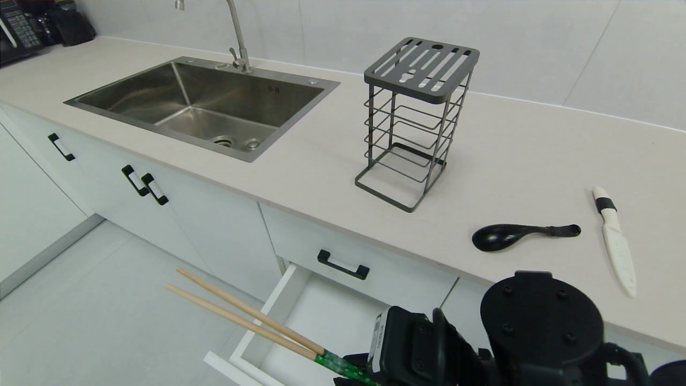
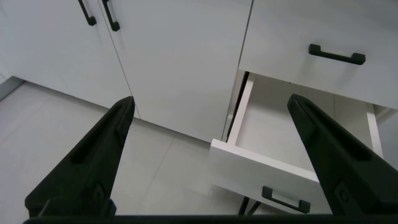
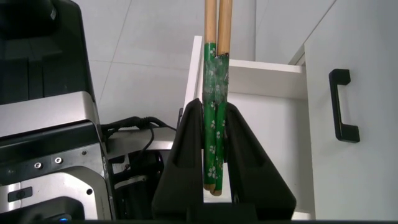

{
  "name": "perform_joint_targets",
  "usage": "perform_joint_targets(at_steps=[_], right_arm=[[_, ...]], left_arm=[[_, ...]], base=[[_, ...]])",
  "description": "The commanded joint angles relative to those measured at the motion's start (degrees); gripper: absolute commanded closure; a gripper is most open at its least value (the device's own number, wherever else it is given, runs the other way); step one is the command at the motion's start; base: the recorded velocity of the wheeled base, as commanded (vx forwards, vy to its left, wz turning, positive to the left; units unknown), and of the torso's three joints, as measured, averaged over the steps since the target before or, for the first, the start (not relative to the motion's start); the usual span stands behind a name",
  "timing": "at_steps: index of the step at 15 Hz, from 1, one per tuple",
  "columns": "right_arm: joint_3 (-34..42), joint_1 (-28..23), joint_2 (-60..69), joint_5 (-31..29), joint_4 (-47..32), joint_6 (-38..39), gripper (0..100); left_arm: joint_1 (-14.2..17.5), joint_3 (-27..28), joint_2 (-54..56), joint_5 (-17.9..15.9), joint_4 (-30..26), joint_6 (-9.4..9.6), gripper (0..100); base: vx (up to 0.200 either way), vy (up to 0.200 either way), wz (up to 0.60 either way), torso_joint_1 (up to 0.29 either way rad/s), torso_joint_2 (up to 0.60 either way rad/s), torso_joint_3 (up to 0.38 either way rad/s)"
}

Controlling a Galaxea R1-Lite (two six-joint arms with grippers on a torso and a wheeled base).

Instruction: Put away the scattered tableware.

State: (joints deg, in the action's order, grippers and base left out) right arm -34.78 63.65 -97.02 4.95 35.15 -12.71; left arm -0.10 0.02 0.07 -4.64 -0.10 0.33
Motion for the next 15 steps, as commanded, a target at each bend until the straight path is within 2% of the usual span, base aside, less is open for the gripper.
perform_joint_targets(at_steps=[1, 13, 15], right_arm=[[0.06, 0.6, -0.18, 0.15, 0.1, -0.03, 100], [-1.52, 1.3, -9.32, -0.47, 0.1, -0.03, 100], [-1.52, 1.3, -9.85, -2.49, 0.01, 0.06, 100]], left_arm=[[0.01, 0.06, -0.07, -0.01, 0.01, 0.02, 0], [0.01, -0.02, -0.07, -0.01, 0.01, -0.07, 0], [0.01, -0.02, -0.07, -0.01, 0.01, -0.07, 0]], base=[[0.0, 0.0, 0.0, 0.0, 0.0, 0.0], [0.0, 0.0, 0.0, 0.0, 0.0, 0.0], [0.0, 0.0, 0.0, 0.0, 0.0, 0.0]])
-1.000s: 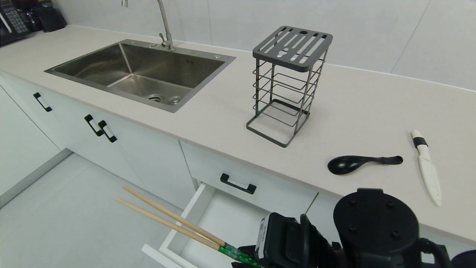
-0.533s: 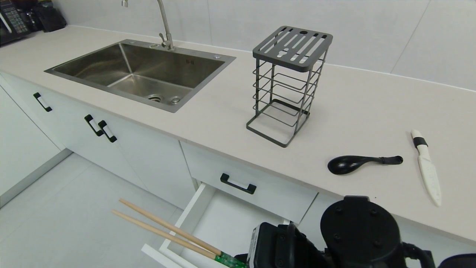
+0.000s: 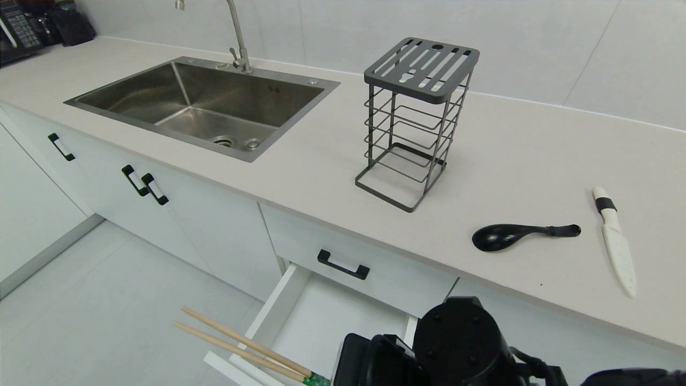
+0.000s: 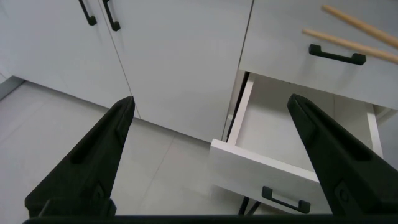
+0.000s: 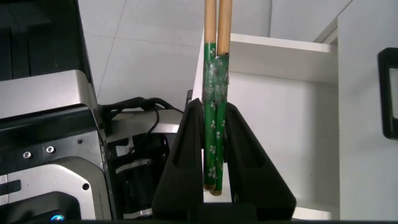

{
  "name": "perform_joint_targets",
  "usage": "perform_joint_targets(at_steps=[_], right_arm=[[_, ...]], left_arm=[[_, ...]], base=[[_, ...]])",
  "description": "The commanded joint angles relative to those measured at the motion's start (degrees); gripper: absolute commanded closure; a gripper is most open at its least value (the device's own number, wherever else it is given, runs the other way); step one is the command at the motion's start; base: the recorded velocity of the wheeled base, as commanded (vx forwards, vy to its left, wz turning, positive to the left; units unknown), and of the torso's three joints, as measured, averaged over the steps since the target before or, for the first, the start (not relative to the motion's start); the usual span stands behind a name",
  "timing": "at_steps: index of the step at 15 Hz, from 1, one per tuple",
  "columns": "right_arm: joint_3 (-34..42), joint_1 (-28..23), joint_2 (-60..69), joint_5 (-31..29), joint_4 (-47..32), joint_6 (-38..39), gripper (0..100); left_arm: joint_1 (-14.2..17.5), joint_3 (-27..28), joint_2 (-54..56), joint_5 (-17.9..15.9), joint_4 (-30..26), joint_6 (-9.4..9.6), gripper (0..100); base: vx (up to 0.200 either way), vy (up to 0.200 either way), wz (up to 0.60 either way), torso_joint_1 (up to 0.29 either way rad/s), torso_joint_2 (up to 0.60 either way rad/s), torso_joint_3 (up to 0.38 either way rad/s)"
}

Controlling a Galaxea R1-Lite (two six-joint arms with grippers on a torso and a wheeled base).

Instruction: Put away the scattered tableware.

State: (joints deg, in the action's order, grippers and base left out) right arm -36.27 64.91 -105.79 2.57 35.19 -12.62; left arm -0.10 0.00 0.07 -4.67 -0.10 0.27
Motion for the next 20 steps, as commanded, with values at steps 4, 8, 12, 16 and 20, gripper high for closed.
perform_joint_targets(at_steps=[4, 8, 12, 16, 20], right_arm=[[0.67, -0.32, -1.17, -5.3, -0.21, 0.66, 100], [-0.12, -0.14, -2.4, -6.53, -0.21, 1.89, 100], [0.32, -1.02, -2.23, -9.52, -0.39, 5.23, 100], [3.13, 0.39, -4.34, -12.15, -1.44, 6.2, 100], [-0.21, 1.71, -6.45, -12.77, -6.98, 5.94, 100]], left_arm=[[0.01, 0.0, -0.07, 0.01, 0.01, 0.0, 0], [0.01, 0.0, -0.07, 0.01, 0.01, 0.0, 0], [0.01, 0.0, -0.07, 0.01, 0.01, 0.0, 0], [0.01, 0.0, -0.07, 0.01, 0.01, 0.0, 0], [0.01, 0.0, -0.07, 0.01, 0.01, 0.0, 0]], base=[[0.0, 0.0, 0.0, 0.0, 0.0, 0.0], [0.0, 0.0, 0.0, 0.0, 0.0, 0.0], [0.0, 0.0, 0.0, 0.0, 0.0, 0.0], [0.0, 0.0, 0.0, 0.0, 0.0, 0.0], [0.0, 0.0, 0.0, 0.0, 0.0, 0.0]])
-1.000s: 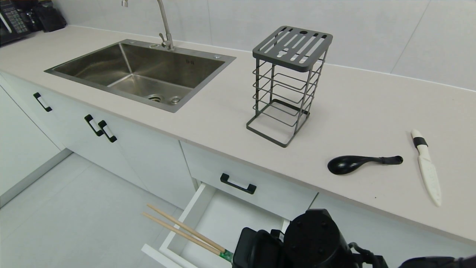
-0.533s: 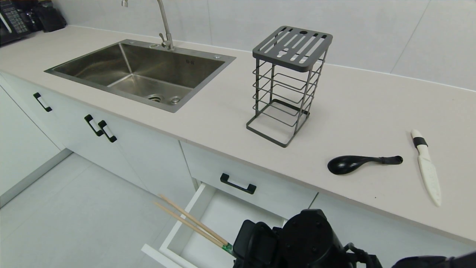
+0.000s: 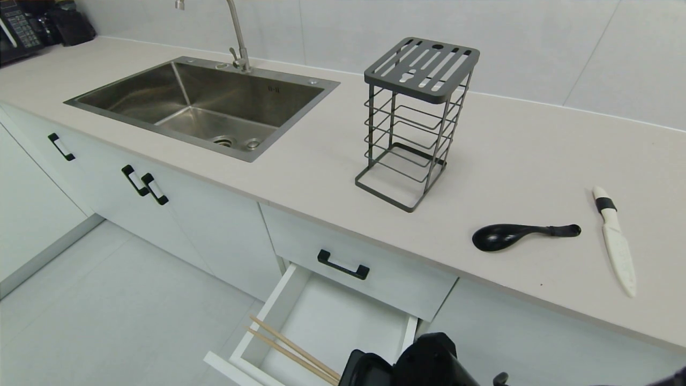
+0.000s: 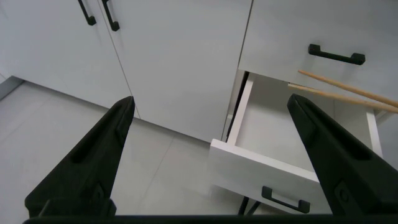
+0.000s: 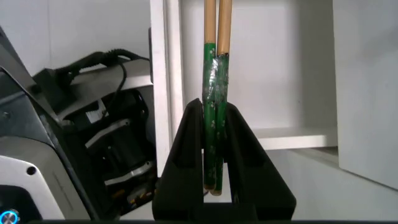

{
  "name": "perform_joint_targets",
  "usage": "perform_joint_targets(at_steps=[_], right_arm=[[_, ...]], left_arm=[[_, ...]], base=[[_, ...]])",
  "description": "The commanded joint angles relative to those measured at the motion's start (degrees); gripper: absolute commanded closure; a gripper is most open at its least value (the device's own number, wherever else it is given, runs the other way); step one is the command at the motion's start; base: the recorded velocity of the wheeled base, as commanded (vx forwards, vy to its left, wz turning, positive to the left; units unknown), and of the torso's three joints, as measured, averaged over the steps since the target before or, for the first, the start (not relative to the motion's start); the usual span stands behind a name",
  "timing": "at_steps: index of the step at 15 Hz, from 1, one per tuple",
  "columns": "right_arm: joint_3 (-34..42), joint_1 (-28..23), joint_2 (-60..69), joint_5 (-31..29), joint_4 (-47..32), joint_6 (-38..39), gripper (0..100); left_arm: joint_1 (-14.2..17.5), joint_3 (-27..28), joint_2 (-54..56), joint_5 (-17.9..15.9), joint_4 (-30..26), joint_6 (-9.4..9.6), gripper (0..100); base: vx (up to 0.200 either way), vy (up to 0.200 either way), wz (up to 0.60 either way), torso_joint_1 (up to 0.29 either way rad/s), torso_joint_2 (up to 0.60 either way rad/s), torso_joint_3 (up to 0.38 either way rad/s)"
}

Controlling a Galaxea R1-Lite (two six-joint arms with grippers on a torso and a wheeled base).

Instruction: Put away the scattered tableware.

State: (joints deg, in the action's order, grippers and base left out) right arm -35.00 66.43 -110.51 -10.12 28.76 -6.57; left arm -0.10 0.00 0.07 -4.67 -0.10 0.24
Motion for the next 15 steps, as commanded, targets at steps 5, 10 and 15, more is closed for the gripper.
perform_joint_targets(at_steps=[5, 10, 15], right_arm=[[-9.3, 2.39, -7.62, -3.15, -0.28, -0.02, 100], [-9.56, 4.15, -8.5, -10.01, -1.78, 0.24, 100], [-10.53, 3.97, -8.58, -12.47, -1.86, 0.07, 100]], left_arm=[[0.01, 0.0, -0.07, 0.01, 0.01, 0.02, 0], [0.01, 0.0, -0.07, 0.01, 0.01, 0.02, 0], [0.01, 0.0, -0.07, 0.01, 0.01, 0.02, 0]], base=[[0.0, 0.0, 0.0, 0.0, 0.0, 0.0], [0.0, 0.0, 0.0, -0.19, 0.38, 0.18], [0.0, 0.0, 0.0, -0.245, 0.48, 0.221]])
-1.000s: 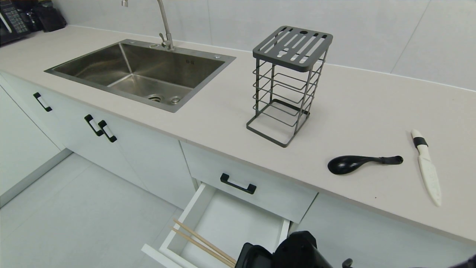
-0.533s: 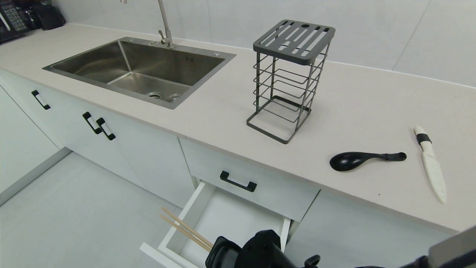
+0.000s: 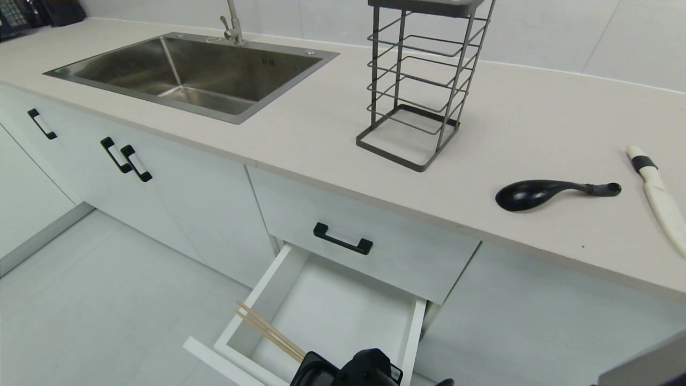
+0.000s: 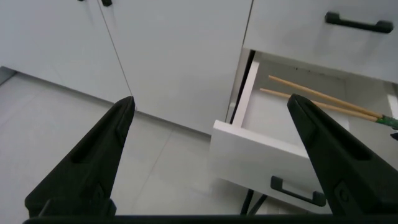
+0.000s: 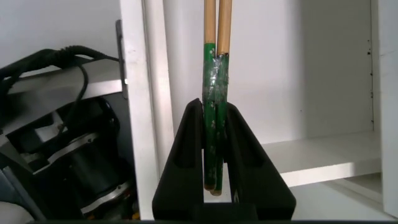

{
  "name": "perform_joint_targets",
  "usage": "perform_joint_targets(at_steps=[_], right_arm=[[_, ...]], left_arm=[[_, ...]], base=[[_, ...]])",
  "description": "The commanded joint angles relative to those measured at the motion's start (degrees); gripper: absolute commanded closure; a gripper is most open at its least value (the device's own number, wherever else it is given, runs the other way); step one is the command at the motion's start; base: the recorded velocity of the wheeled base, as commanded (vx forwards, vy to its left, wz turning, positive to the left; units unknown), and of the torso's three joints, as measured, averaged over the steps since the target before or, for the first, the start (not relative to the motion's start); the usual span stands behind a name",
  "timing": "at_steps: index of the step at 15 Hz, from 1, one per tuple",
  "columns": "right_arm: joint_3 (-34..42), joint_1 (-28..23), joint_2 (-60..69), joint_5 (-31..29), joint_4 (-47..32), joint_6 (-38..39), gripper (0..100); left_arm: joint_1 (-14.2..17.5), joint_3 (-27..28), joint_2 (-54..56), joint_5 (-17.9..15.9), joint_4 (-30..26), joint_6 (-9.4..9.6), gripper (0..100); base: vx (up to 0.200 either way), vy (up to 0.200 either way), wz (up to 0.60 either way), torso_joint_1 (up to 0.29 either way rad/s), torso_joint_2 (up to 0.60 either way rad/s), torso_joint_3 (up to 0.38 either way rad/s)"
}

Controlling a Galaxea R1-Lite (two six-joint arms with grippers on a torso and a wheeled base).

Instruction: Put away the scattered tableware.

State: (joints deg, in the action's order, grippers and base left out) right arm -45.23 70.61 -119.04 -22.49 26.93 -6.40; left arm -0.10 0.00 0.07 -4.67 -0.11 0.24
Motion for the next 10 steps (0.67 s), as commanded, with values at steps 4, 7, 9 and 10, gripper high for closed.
perform_joint_targets(at_steps=[4, 7, 9, 10], right_arm=[[-2.15, -2.67, 0.65, -2.03, -0.12, -0.37, 100], [-2.67, -3.28, 0.92, -2.47, -2.06, -0.28, 100], [-4.96, -4.51, 0.48, -3.7, -5.04, -0.19, 100], [-6.54, -5.57, 0.39, -5.81, -7.86, -0.28, 100]], left_arm=[[0.01, 0.0, -0.07, 0.01, 0.02, 0.02, 0], [0.01, 0.0, -0.07, 0.01, 0.02, 0.02, 0], [0.01, 0.0, -0.07, 0.01, 0.02, 0.02, 0], [0.01, 0.0, -0.07, 0.01, 0.02, 0.02, 0]], base=[[0.0, 0.0, 0.0, -0.172, 0.31, 0.13], [0.0, 0.0, 0.0, 0.0, 0.0, 0.0], [0.0, 0.0, 0.0, 0.0, 0.0, 0.0], [0.0, 0.0, 0.0, 0.0, 0.0, 0.0]])
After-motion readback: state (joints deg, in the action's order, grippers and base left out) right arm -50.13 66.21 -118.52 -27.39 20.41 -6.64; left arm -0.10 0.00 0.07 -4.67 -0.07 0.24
